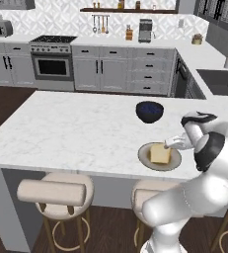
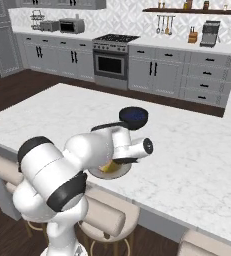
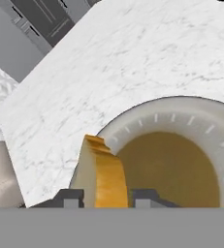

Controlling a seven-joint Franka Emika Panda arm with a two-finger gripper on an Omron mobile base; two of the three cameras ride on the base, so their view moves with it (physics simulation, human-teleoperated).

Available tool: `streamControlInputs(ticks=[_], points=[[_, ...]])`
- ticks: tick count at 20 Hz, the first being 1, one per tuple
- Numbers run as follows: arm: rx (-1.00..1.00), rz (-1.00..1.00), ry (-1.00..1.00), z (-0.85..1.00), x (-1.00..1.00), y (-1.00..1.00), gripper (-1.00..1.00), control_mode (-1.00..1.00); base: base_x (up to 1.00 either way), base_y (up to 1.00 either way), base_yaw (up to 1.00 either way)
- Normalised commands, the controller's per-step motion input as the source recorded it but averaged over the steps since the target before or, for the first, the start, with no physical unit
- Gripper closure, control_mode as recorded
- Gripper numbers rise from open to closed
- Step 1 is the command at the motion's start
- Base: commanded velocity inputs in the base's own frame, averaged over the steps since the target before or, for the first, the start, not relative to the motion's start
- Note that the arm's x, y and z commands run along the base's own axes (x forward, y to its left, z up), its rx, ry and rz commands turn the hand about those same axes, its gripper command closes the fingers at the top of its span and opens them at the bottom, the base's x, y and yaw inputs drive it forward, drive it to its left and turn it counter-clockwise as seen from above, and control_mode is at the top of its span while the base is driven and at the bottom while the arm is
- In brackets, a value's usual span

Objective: Start the toaster. Once the lever pops up, take the bread to the plate on the dining counter.

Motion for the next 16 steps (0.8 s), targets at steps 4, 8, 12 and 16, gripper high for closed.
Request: streamControlInputs(ticks=[4, 8, 12, 16], points=[[0.0, 0.0, 0.0, -0.24, 0.05, -0.23, -1.0, -1.0, 0.0, 0.0, 0.0], [0.0, -0.02, 0.0, 0.0, 0.01, -0.46, -1.0, -1.0, 0.0, 0.0, 0.0], [-0.05, -0.07, 0.0, 0.0, 0.11, -0.39, -1.0, -1.0, 0.0, 0.0, 0.0], [-0.1, -0.09, 0.0, 0.08, 0.12, -0.25, -1.0, -1.0, 0.0, 0.0, 0.0]])
